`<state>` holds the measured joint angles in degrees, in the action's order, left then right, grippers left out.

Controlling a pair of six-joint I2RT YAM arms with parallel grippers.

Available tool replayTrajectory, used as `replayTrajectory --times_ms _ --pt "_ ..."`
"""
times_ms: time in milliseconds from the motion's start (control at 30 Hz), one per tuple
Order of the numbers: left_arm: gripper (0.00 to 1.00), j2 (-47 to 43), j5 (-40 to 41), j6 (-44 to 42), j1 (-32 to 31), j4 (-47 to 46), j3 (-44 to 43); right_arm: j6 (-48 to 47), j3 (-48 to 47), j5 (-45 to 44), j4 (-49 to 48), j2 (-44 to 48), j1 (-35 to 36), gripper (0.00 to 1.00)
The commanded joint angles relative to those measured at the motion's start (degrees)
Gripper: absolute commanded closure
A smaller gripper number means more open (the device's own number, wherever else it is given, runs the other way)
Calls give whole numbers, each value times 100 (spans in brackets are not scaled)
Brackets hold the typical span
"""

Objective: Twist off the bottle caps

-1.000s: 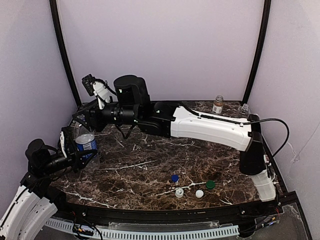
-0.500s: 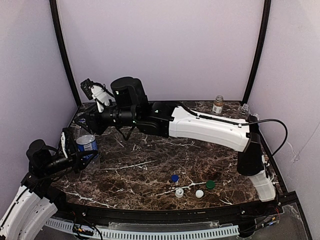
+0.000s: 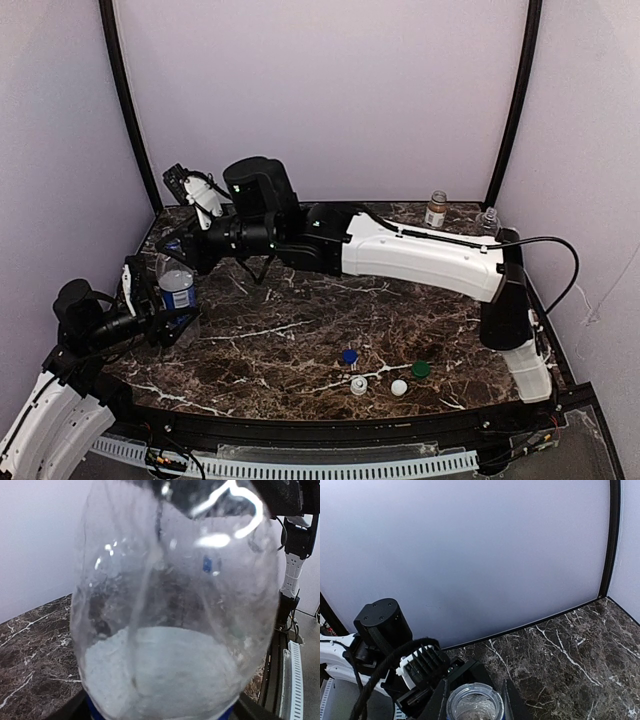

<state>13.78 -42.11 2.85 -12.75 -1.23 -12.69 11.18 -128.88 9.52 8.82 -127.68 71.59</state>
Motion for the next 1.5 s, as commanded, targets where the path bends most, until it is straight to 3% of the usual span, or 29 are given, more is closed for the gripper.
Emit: replayTrajectory --times_ms 0,167,367,500,600,900,1367,1400,1467 --pt "4 -83 -24 163 18 -243 53 -175 467 -186 -110 482 -96 100" --pt "1 -54 -119 267 19 -332 112 -330 1433 -1109 -370 1169 -361 100" --pt "1 -155 37 181 95 -198 75 -410 3900 -3080 -643 2864 -1043 100" --pt "1 -111 45 171 127 -214 90 -210 5600 -3491 -1118 4023 -1830 100" --pt "1 -73 29 150 156 -193 84 -148 6371 -3589 -1313 4501 -2491 100" --pt "1 69 53 91 368 -136 60 63 7472 -3327 -2000 4826 -4180 100" --pt "1 136 100 78 466 -140 56 152 7961 -3370 -1954 4954 -4699 100" --pt "1 135 99 76 466 -140 56 148 7953 -3373 -1929 4948 -4703 99" --pt "1 133 93 83 462 -140 62 148 7905 -3378 -1827 4947 -4703 75"
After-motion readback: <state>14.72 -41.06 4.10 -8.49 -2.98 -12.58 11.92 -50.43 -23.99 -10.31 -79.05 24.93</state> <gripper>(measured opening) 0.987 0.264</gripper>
